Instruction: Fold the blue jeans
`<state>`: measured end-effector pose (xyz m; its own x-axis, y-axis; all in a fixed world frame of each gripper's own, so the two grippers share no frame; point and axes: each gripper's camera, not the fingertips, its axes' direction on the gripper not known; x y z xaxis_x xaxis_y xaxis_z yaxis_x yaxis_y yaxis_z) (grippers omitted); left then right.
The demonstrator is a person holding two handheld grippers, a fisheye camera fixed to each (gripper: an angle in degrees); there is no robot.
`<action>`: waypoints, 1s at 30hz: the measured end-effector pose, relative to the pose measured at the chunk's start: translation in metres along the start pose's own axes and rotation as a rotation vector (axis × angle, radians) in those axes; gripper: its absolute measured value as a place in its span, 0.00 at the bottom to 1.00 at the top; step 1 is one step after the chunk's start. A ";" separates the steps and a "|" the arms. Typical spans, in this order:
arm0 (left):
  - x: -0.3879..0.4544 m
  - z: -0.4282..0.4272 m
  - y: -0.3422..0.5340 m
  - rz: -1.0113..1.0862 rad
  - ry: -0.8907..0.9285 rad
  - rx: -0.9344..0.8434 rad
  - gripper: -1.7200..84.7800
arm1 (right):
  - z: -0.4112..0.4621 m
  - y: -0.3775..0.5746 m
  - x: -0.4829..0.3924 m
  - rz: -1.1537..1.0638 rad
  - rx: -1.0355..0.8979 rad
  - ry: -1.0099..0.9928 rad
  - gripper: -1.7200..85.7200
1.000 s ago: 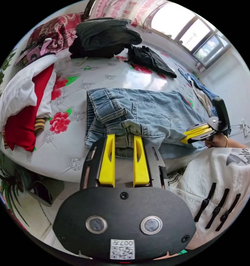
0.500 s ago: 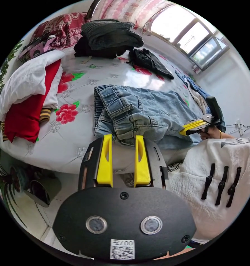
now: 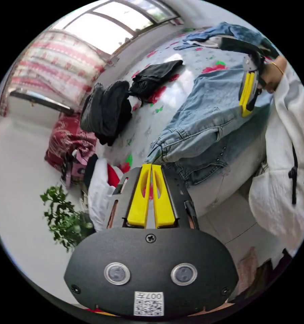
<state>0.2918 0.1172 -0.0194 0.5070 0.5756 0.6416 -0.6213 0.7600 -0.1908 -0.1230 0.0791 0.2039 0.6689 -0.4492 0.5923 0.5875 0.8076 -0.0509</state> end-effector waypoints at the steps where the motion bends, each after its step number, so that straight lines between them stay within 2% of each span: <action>1: 0.008 0.003 0.002 0.058 -0.028 -0.014 0.01 | -0.002 -0.001 0.000 -0.004 -0.001 0.000 0.03; 4: 0.046 0.074 0.026 0.095 0.087 -0.166 0.01 | 0.002 -0.006 0.008 -0.001 -0.085 0.030 0.04; 6: 0.073 0.133 0.048 0.002 0.232 -0.341 0.01 | 0.001 -0.009 0.016 0.024 -0.154 0.026 0.06; 7: 0.071 0.125 0.057 -0.121 0.212 -0.232 0.01 | -0.006 -0.009 0.017 0.023 -0.147 0.028 0.06; 9: 0.054 0.121 0.063 -0.278 0.344 -0.285 0.01 | -0.042 -0.006 0.019 0.004 -0.128 0.037 0.07; 11: 0.029 0.108 0.081 -0.480 0.488 -0.227 0.01 | -0.074 0.005 0.027 0.017 -0.083 0.031 0.08; 16: -0.014 0.097 0.132 -0.951 0.770 -0.034 0.02 | -0.193 0.087 0.081 0.242 0.236 -0.052 0.09; 19: -0.021 0.101 0.148 -1.136 0.917 0.052 0.07 | -0.276 0.197 0.126 0.510 0.504 -0.030 0.10; 21: -0.019 0.104 0.145 -1.144 0.943 0.034 0.09 | -0.334 0.307 0.149 0.785 0.701 0.113 0.10; 24: -0.015 0.115 0.134 -1.109 0.990 -0.033 0.11 | -0.385 0.444 0.162 1.134 0.920 0.219 0.11; 27: -0.015 0.132 0.135 -1.158 1.058 -0.084 0.14 | -0.405 0.536 0.161 1.330 1.120 0.242 0.12; 30: -0.022 0.150 0.146 -1.279 1.138 -0.108 0.15 | -0.402 0.570 0.174 1.381 1.249 0.164 0.12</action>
<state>0.1001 0.1700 0.0501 0.7778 -0.4950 -0.3873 0.5015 0.8602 -0.0922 0.5116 0.3078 -0.0454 0.3962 0.7164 0.5743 -0.9177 0.3297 0.2218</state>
